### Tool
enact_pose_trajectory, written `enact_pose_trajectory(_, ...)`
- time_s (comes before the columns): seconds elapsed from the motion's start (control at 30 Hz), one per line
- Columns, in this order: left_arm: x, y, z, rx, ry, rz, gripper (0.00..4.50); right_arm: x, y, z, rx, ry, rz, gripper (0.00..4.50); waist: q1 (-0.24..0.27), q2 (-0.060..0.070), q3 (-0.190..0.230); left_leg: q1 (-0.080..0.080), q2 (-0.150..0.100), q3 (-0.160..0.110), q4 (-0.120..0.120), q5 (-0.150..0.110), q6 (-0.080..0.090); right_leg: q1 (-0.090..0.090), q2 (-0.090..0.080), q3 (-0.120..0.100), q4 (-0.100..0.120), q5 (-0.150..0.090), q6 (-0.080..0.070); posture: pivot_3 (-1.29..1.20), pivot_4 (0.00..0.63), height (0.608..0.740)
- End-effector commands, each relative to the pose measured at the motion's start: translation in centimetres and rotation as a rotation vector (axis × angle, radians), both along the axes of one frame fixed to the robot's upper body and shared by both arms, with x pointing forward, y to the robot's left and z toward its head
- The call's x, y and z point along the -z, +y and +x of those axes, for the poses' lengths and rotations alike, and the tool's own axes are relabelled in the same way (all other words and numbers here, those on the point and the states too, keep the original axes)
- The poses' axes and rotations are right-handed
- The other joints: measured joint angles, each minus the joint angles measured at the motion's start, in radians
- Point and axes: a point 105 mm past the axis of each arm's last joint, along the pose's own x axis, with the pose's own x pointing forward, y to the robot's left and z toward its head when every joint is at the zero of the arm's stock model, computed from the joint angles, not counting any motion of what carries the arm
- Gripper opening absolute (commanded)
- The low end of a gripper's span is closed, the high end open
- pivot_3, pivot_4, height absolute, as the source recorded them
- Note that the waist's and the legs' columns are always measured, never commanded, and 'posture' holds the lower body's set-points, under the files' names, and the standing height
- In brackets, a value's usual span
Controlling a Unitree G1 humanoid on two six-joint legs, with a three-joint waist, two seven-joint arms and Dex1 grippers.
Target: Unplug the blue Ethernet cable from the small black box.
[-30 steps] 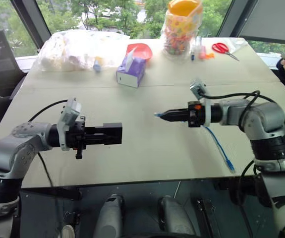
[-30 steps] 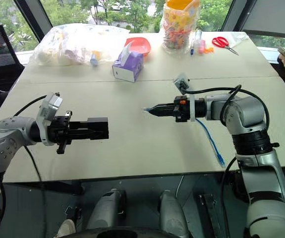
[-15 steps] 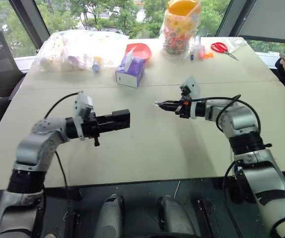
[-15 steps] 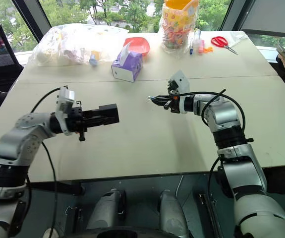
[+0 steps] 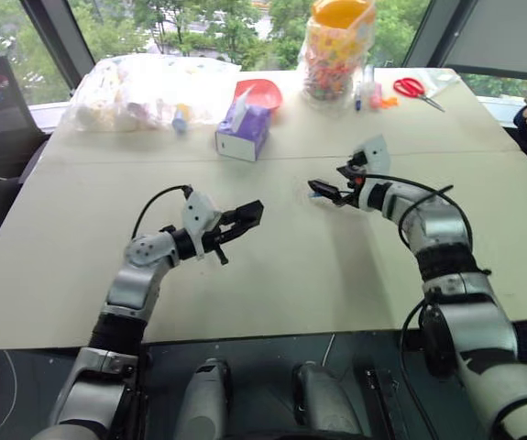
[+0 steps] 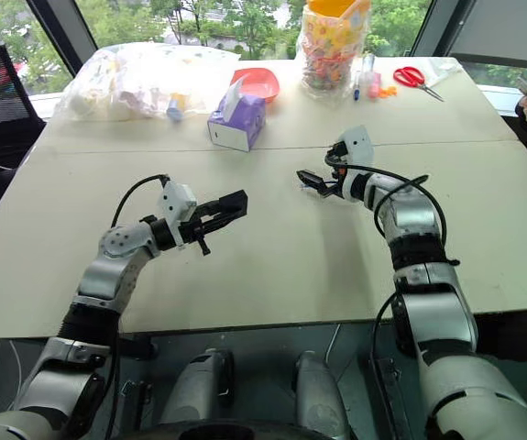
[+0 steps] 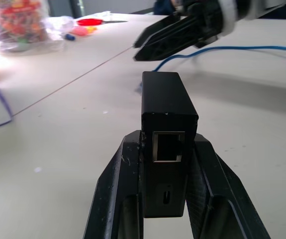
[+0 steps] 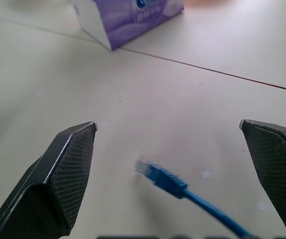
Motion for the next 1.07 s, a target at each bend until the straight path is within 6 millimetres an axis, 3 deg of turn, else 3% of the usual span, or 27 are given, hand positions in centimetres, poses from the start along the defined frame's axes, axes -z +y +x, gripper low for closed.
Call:
enact_pose_trajectory(0.03, -0.9, 0.4, 0.4, -0.038, -0.064, -0.024, 0.50, -3.3, 0.5, -3.0, -0.027, -0.063, 0.095, 4.45, 0.002, 0.000, 0.000, 0.000, 0.000, 0.000, 0.000, 0.000, 0.000, 0.000, 0.000, 0.000, 0.000, 0.000, 0.000, 0.00, 0.150, 0.735)
enact_pose_trajectory(0.2, 0.9, 1.4, 0.7, -0.066, -0.013, -0.043, 0.50, -3.1, 3.1, -9.5, -0.151, -0.018, 0.130, 4.45, 0.009, 0.001, 0.000, 0.000, 0.000, -0.001, 0.000, 0.000, 0.000, 0.000, 0.000, 0.000, 0.000, -0.001, -0.001, 0.00, 0.150, 0.735)
enact_pose_trajectory(0.33, 2.2, 2.4, 0.7, -0.062, 0.045, -0.029, 2.30, -3.1, 4.3, -13.1, -0.232, 0.011, 0.113, 4.50, 0.006, 0.000, 0.000, 0.001, 0.000, -0.001, 0.001, 0.000, 0.000, 0.000, 0.000, 0.000, 0.000, -0.002, -0.004, 0.00, 0.150, 0.735)
enact_pose_trajectory(0.5, 3.1, 4.9, 0.7, -0.107, 0.081, -0.016, 4.47, -3.2, 3.5, -14.1, -0.219, 0.032, 0.093, 4.50, 0.006, 0.000, -0.001, 0.003, 0.000, -0.001, 0.001, 0.000, 0.000, 0.003, 0.000, 0.000, -0.001, -0.002, -0.005, 0.00, 0.150, 0.735)
enact_pose_trajectory(0.63, 2.2, 6.7, 0.5, -0.126, 0.063, 0.014, 4.47, -3.7, 3.3, -14.2, -0.215, 0.028, 0.090, 4.50, 0.003, 0.000, -0.001, 0.004, 0.001, -0.001, 0.000, 0.000, 0.000, 0.003, -0.001, 0.000, -0.001, -0.002, -0.005, 0.00, 0.150, 0.735)
enact_pose_trajectory(0.77, -0.3, 8.1, -0.2, -0.117, 0.036, 0.047, 4.47, -3.7, 2.9, -14.8, -0.228, 0.032, 0.061, 4.50, -0.004, -0.001, -0.001, 0.003, 0.001, -0.001, 0.000, 0.000, 0.000, 0.002, -0.001, 0.000, -0.001, -0.002, -0.005, 0.00, 0.150, 0.735)
enact_pose_trajectory(1.07, -3.5, 7.8, -2.4, -0.024, 0.066, 0.071, 4.47, -3.5, 2.4, -15.7, -0.262, 0.050, 0.029, 4.50, -0.009, -0.001, -0.001, 0.003, 0.001, -0.001, 0.000, 0.000, 0.000, 0.003, -0.001, 0.000, -0.002, -0.003, -0.005, 0.00, 0.150, 0.735)
